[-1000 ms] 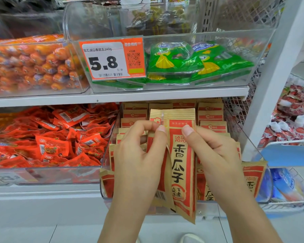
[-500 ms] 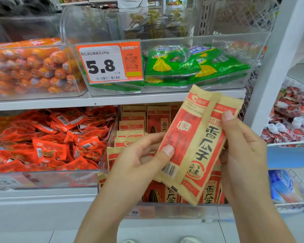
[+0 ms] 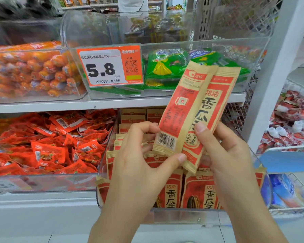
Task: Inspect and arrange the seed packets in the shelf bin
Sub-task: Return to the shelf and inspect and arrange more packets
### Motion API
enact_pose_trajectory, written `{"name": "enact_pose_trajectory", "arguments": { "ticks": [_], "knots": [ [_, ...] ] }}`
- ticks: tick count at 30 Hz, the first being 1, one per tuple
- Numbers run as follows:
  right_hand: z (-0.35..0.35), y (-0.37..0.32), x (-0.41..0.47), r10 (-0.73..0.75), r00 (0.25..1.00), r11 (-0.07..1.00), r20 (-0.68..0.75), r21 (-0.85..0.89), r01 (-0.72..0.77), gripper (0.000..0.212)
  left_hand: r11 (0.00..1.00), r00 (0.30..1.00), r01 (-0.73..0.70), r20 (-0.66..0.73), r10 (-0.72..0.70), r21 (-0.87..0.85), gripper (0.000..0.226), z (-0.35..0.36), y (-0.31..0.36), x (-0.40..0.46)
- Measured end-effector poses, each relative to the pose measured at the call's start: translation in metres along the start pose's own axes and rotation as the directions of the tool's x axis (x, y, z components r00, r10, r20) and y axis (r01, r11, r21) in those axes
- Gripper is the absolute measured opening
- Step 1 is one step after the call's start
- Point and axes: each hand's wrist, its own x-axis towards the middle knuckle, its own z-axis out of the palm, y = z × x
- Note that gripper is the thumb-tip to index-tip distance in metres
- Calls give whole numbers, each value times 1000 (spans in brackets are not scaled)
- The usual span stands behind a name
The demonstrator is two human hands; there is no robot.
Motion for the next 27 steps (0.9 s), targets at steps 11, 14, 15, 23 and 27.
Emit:
{"name": "enact_pose_trajectory", "arguments": {
  "ticks": [11,14,15,23,27],
  "knots": [
    [3,-4,-3,-12,1000,1000,-23,-2,12,28,922,955,-295,55,291,249,13,3,-4,-1],
    [3,-5,-3,-36,999,998,-25,-48,34,31,914,948,-319,103,302,251,15,1,-6,1],
    [4,-5,-3,-37,999,998,-24,-55,36,31,916,950,-311,96,296,254,15,1,-7,1],
    [7,-3,-4,-29,1000,996,1,-80,29,29,946,975,-221,36,219,237,9,0,-16,2],
    [6,-3,-4,-15,1000,997,20,-75,17,30,943,977,-213,58,205,257,10,-2,-15,4]
  ]
}}
